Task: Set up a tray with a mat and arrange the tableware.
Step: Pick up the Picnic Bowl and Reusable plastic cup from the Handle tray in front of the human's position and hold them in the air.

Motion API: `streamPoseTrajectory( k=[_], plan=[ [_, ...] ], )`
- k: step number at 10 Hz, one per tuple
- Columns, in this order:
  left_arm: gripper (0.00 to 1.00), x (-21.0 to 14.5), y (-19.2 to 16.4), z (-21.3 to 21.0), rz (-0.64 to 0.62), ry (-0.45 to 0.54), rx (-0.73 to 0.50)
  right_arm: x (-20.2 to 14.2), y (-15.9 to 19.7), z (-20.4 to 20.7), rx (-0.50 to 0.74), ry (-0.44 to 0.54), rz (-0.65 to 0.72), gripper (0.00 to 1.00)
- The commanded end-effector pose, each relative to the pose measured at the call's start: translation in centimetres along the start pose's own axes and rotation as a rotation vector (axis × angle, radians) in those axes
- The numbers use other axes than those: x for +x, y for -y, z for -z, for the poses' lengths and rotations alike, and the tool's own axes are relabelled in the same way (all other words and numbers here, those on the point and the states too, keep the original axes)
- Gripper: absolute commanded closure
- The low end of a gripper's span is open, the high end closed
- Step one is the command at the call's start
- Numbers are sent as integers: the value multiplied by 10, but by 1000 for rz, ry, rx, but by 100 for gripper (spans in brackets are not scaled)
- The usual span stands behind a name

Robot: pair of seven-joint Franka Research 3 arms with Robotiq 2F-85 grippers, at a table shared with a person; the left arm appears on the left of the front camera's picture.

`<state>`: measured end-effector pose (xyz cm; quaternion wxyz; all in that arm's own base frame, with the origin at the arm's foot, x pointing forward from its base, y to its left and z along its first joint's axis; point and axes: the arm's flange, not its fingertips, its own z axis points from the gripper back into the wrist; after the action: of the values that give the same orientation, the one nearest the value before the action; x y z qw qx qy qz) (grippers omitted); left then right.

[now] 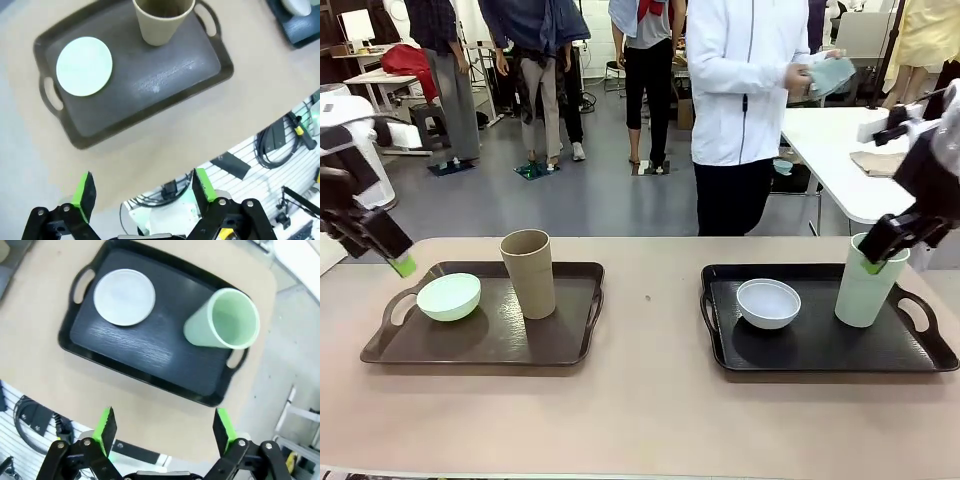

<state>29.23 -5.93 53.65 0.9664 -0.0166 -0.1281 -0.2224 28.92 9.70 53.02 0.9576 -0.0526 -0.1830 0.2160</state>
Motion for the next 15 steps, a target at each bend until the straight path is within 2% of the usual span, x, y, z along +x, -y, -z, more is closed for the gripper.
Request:
streamPoseTrajectory(
  k=[1, 2, 3, 5, 6, 7, 8, 9, 11, 12, 13, 15],
  plan=[
    [0, -7, -4, -13, -12, -6, -12, -7, 10, -7, -32, -3, 24, 0],
    [0, 14, -21, -5, -78, 108, -264, 17, 45, -1, 347, 45, 142, 0],
    [0, 24, -45, 5, -153, 212, -579, 17, 98, -1, 757, 171, 327, 0],
    [0, 13, -79, 34, -381, 442, -956, -19, 155, 10, 1109, 360, 657, 0],
    [0, 6, -90, 59, -457, 424, -1060, -37, 170, 26, 1279, 433, 751, 0],
    [0, 1, -88, 84, -523, 443, -1142, -51, 171, 55, 1363, 481, 817, 0],
    [0, -8, -82, 94, -590, 529, -1196, -56, 155, 78, 1398, 507, 830, 0],
    [0, -27, -83, 91, -617, 583, -1219, -60, 136, 92, 1440, 496, 822, 0],
    [0, -50, -91, 72, -643, 667, -1243, -67, 102, 92, 1463, 396, 750, 0],
    [0, -44, -79, 66, -503, 616, -1220, -49, 167, 74, 1235, 389, 724, 0],
    [0, -4, -131, 66, -662, 600, -1231, -49, 167, 74, 1235, 389, 724, 0],
    [0, -4, -131, 66, -662, 600, -1231, -49, 167, 74, 1235, 389, 724, 0]
  ],
)
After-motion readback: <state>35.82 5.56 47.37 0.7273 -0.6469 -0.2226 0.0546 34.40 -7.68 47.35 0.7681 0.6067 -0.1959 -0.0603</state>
